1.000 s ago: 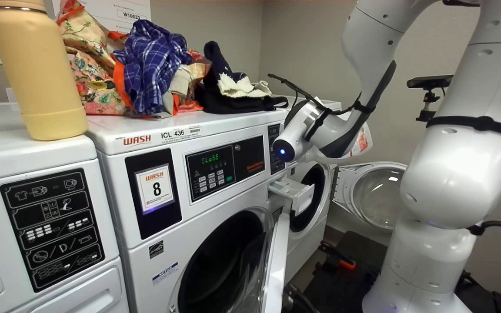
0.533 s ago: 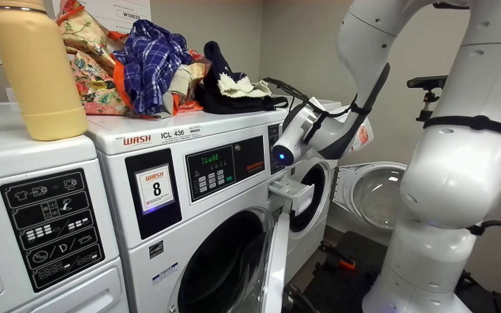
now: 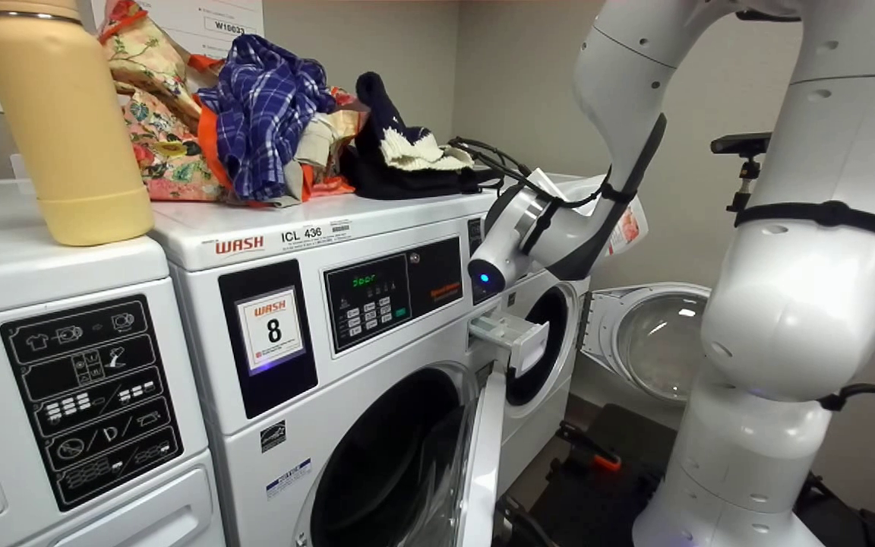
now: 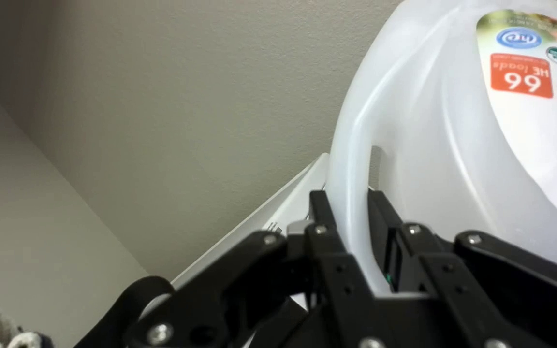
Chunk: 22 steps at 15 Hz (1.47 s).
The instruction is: Pour some detergent into the washing machine drawer in the middle
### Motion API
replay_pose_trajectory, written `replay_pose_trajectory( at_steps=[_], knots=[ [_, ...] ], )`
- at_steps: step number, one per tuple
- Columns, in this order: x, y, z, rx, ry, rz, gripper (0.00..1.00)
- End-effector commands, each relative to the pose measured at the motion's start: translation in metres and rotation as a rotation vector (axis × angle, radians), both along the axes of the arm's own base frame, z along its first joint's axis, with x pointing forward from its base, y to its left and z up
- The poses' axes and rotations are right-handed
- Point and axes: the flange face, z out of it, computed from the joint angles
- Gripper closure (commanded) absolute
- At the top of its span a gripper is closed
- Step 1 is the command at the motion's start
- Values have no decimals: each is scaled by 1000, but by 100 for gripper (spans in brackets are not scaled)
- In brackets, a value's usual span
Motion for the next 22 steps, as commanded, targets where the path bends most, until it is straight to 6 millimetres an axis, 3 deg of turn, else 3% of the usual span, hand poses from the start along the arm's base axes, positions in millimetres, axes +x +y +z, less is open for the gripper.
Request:
replay_pose_trajectory(
  at_steps=[1, 17, 22],
  knots=[
    [12, 4, 14, -82, -2, 6, 94],
    [17, 3, 14, -153, 36, 78, 94],
    [19, 3, 14, -135, -26, 71, 94]
  ],
)
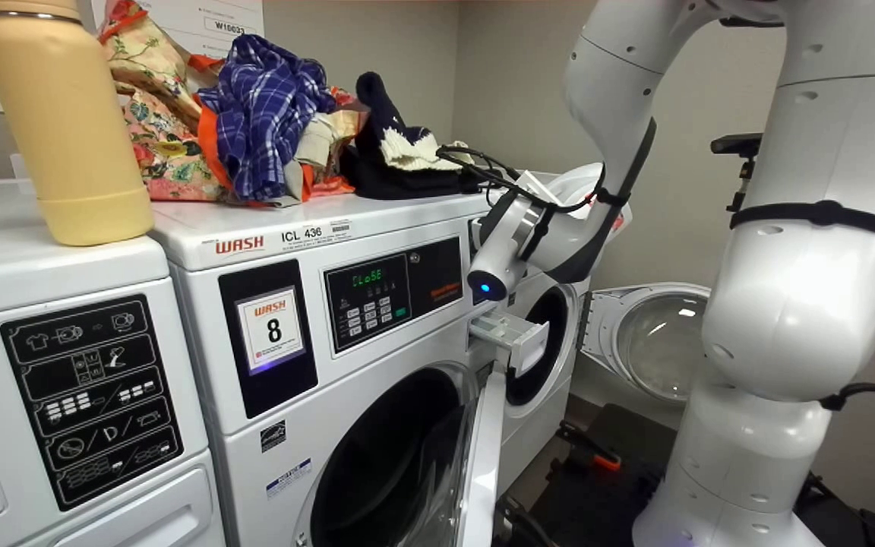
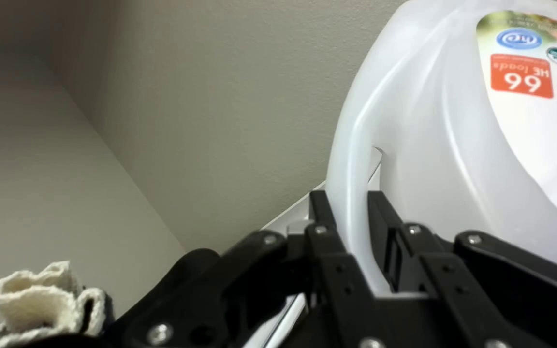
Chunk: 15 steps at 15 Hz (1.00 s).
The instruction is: Pour some detergent into the washing machine drawer in the middle
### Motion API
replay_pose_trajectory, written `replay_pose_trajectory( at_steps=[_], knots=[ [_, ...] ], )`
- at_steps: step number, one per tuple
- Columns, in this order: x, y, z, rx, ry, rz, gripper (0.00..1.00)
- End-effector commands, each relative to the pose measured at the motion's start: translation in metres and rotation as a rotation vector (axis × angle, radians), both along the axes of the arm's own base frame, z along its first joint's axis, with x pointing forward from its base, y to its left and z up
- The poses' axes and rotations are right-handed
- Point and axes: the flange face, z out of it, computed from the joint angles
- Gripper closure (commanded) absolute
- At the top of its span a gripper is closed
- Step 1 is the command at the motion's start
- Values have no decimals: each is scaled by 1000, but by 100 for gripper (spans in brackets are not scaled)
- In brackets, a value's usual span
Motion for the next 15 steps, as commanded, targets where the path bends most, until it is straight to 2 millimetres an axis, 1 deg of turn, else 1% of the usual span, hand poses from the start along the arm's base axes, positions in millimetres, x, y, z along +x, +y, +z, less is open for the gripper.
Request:
replay_pose_trajectory(
  at_steps=[1, 3, 6, 10, 13, 15],
  knots=[
    [7, -2, 18, -53, -70, -10, 94],
    [8, -3, 21, -34, -123, -17, 94],
    [12, -6, 32, 11, -253, -47, 94],
    [11, -14, 43, 44, -402, -86, 94],
    [9, -15, 58, 85, -548, -113, 94],
    [4, -16, 70, 127, -644, -149, 94]
  ],
)
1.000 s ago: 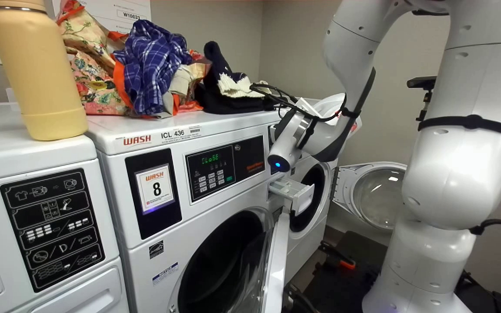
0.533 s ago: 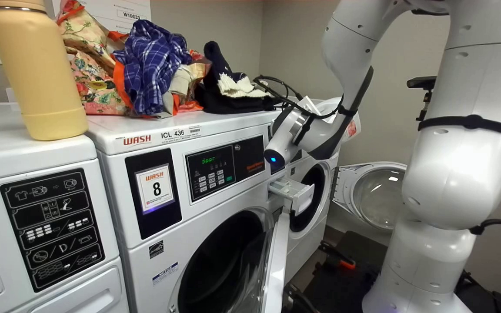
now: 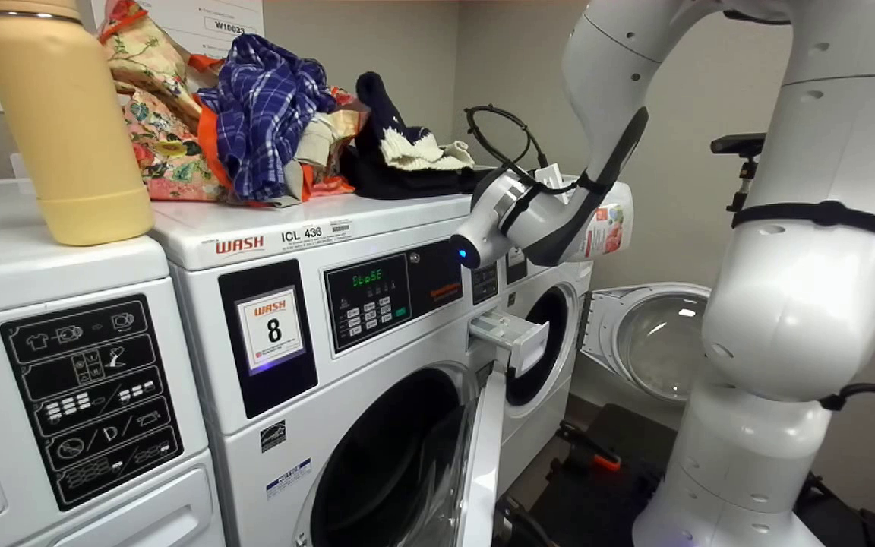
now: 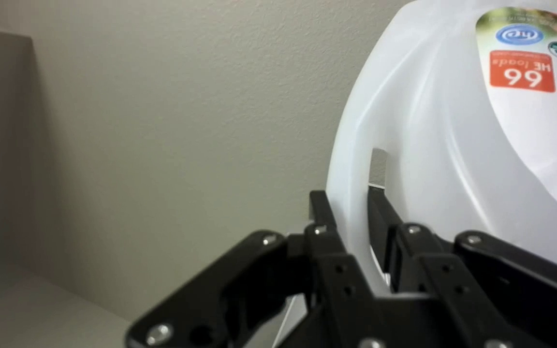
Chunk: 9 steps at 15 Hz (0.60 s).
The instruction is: Pour some detergent into the washing machine drawer in the middle
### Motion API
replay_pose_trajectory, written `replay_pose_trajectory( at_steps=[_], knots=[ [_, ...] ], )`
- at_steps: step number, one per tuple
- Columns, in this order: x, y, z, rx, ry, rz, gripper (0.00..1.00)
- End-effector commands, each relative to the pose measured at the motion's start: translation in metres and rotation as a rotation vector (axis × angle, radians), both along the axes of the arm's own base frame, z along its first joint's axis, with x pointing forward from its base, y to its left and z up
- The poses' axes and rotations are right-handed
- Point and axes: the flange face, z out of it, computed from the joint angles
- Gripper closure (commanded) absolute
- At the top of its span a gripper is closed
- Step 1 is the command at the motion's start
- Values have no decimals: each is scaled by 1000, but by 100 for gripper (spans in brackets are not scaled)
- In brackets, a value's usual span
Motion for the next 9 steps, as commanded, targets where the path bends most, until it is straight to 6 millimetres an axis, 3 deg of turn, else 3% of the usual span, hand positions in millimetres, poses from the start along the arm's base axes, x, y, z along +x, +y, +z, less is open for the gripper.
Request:
replay_pose_trajectory(
  at_steps=[1, 9],
  knots=[
    [-9, -1, 44, 6, -189, -53, 94],
    [-41, -8, 111, 73, -503, -148, 94]
  ],
)
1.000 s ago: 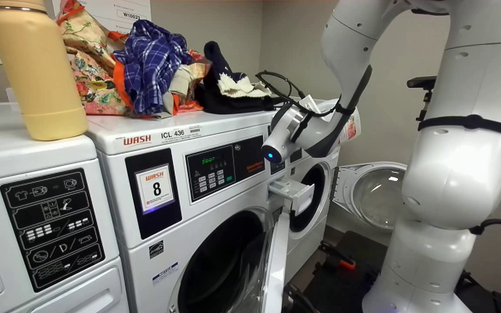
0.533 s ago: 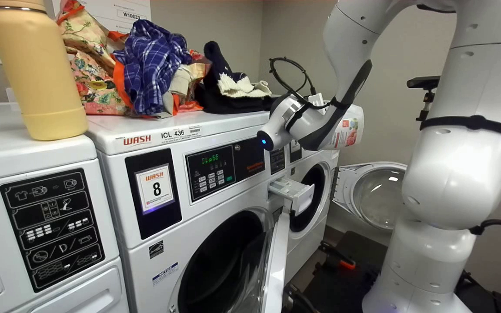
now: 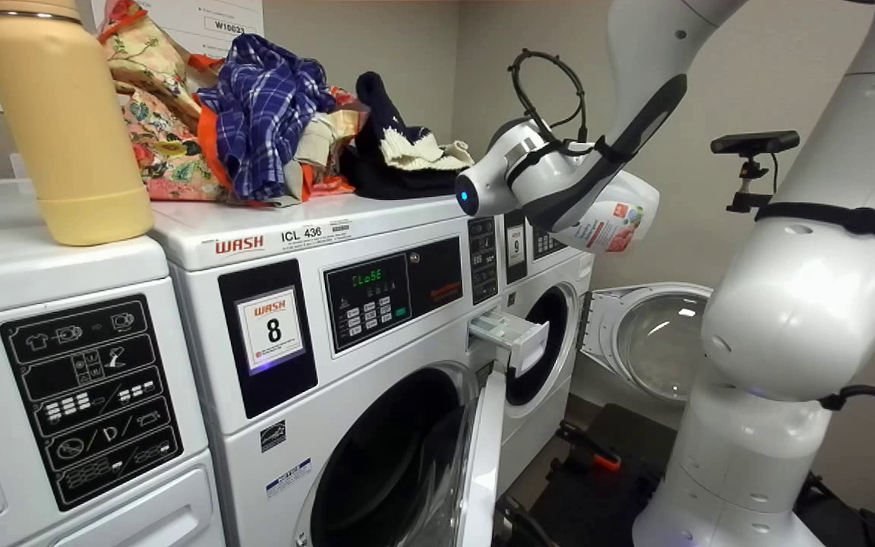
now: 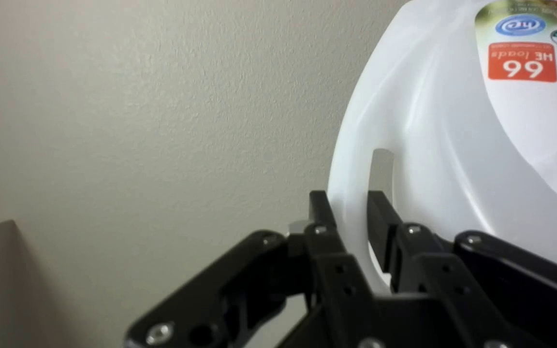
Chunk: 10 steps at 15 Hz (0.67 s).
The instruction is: Pour some detergent into the washing machine drawer in the middle
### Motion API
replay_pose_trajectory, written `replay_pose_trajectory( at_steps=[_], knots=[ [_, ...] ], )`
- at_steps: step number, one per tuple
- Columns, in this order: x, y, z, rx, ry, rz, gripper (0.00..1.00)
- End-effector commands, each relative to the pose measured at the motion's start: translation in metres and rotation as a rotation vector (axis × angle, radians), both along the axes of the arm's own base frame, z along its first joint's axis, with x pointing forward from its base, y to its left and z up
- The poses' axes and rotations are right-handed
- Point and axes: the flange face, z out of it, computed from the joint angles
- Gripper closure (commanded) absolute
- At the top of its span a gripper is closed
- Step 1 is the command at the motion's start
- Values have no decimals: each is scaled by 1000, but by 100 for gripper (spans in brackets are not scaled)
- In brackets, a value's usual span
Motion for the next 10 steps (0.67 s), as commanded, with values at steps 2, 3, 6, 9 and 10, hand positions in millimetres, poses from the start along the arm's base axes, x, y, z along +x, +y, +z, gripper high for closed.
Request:
replay_pose_trajectory(
  at_steps=[2, 3, 6, 9, 10],
  knots=[
    [-21, 0, 63, 46, -195, -39, 94],
    [-24, 1, 72, 65, -232, -43, 94],
    [-27, 12, 104, 150, -362, -26, 94],
    [-23, 34, 143, 230, -488, 26, 94],
    [-21, 43, 157, 258, -530, 50, 94]
  ],
)
